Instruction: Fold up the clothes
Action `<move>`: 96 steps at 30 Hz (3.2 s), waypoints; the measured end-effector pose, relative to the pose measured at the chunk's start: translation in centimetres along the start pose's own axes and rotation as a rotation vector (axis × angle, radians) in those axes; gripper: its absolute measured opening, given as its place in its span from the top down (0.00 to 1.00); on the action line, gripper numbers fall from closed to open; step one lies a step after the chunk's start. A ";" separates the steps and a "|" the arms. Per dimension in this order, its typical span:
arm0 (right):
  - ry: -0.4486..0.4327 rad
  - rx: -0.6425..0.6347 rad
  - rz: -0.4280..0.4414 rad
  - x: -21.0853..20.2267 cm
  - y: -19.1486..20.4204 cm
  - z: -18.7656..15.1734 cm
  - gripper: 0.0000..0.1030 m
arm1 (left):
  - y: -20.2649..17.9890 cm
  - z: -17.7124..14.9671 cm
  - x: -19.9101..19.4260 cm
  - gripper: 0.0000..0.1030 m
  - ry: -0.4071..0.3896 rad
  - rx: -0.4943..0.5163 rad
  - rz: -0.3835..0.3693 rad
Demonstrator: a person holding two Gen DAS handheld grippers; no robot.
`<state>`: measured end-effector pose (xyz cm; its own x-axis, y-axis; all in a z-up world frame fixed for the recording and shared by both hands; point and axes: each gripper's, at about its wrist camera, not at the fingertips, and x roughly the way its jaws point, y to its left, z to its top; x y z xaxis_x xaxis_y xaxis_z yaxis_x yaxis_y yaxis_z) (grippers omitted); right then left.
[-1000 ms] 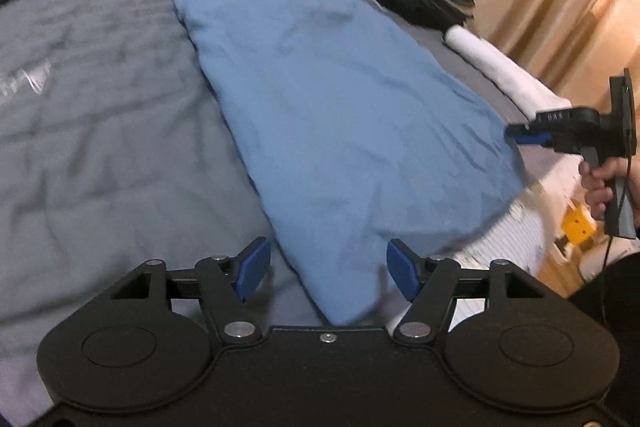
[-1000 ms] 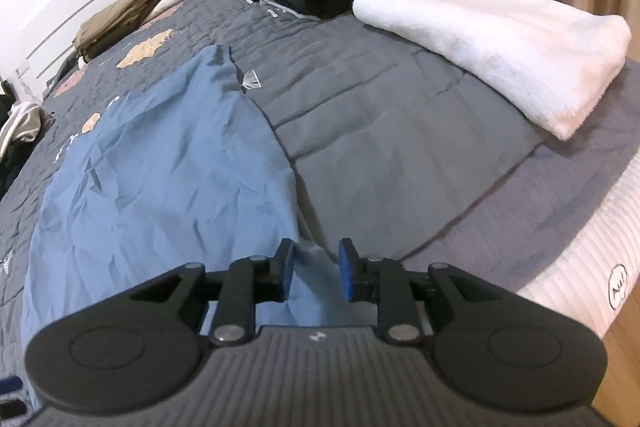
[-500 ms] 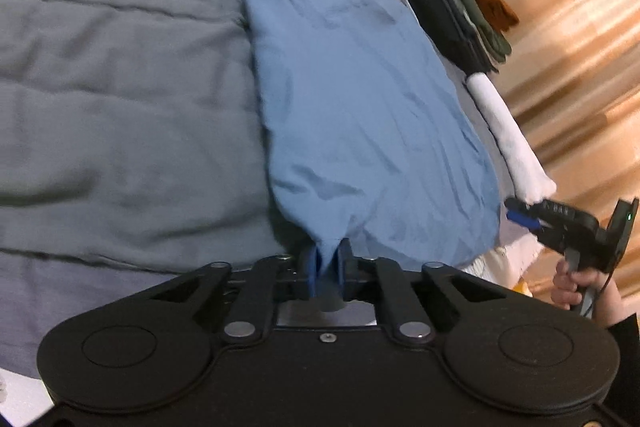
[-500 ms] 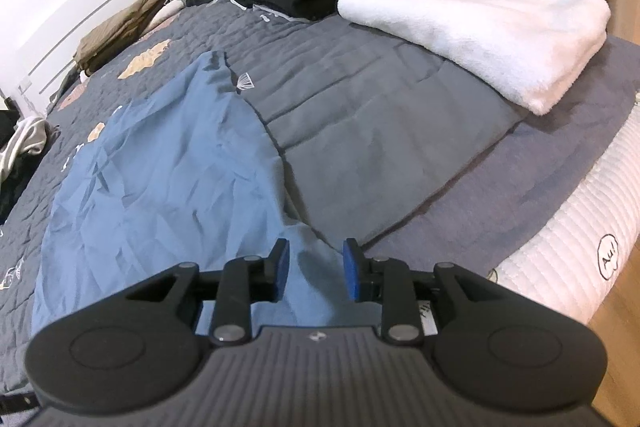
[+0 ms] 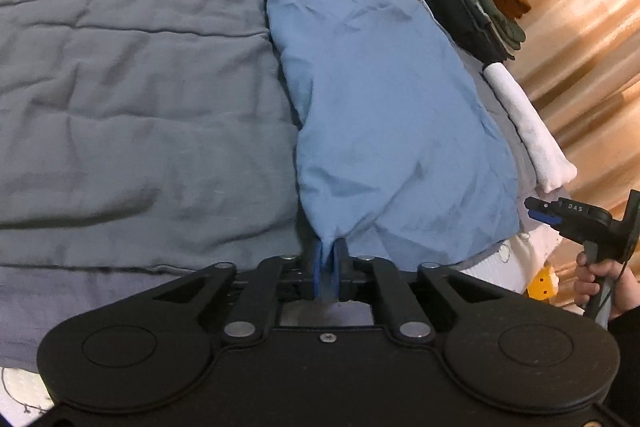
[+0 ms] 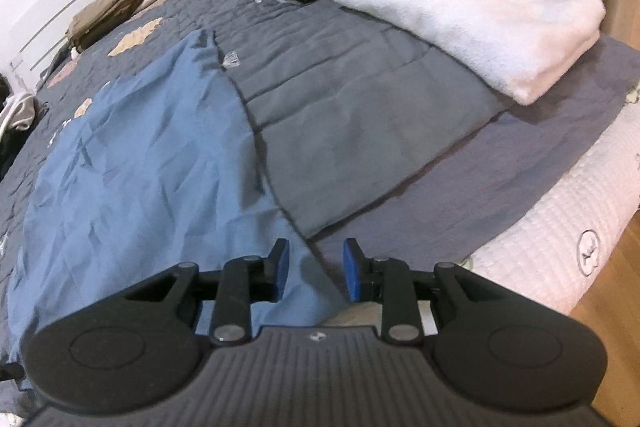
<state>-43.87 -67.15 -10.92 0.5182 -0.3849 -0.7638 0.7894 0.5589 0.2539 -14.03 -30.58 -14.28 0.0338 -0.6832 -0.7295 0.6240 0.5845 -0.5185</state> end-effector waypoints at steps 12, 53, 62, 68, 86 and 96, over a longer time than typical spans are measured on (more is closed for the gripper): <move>0.014 -0.014 0.008 0.3 -0.2 -0.3 0.68 | -0.7 0.2 2.7 0.90 -0.008 -0.036 -0.045; 0.183 0.039 0.373 4.0 -1.2 -0.9 0.33 | 0.5 0.3 1.7 0.71 0.019 -0.021 0.067; 0.243 0.071 0.421 4.9 -0.5 -1.3 0.48 | 0.6 0.3 1.9 0.71 0.023 -0.025 0.075; 0.251 0.144 0.449 4.4 -0.9 -1.1 0.94 | 0.1 0.5 1.9 0.87 0.032 0.008 0.060; 0.047 0.402 0.668 -3.0 -3.1 0.0 0.95 | 0.0 -1.0 -3.7 0.98 -0.028 -0.104 -0.194; 0.093 0.382 0.640 -6.7 -3.5 -1.1 0.95 | -0.4 -2.4 -6.4 0.98 -0.043 -0.100 -0.208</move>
<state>-50.50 -65.73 -7.41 0.8977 0.0026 -0.4406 0.4116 0.3524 0.8405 -16.42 -25.40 -10.50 -0.0527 -0.8104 -0.5835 0.5405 0.4682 -0.6991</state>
